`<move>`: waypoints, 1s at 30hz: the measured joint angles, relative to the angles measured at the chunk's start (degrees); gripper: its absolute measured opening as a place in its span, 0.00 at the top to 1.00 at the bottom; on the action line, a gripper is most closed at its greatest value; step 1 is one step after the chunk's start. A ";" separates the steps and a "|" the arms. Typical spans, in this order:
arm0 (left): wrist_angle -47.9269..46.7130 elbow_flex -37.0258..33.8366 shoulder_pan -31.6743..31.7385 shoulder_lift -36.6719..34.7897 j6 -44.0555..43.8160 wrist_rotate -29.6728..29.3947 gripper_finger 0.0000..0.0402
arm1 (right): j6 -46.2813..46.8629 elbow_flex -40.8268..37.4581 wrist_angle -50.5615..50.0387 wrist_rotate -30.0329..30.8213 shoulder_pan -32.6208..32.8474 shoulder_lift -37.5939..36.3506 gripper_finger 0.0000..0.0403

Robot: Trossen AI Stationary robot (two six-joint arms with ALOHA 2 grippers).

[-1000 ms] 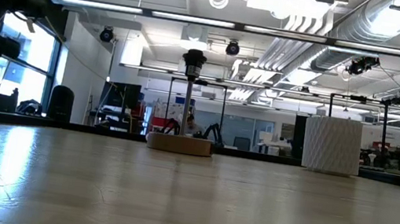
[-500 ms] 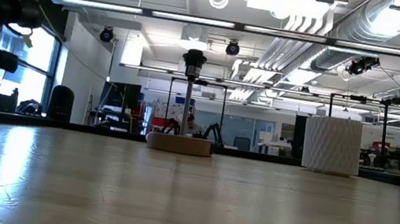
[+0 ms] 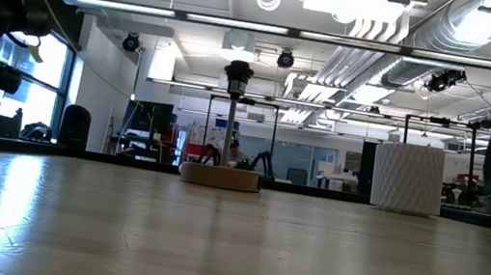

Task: Screw lightbulb
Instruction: Remove the lightbulb from the brown lamp

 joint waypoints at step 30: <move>0.22 0.02 -1.33 -0.13 1.11 -1.05 0.70 | 0.20 0.00 -0.02 -0.09 0.00 0.00 1.00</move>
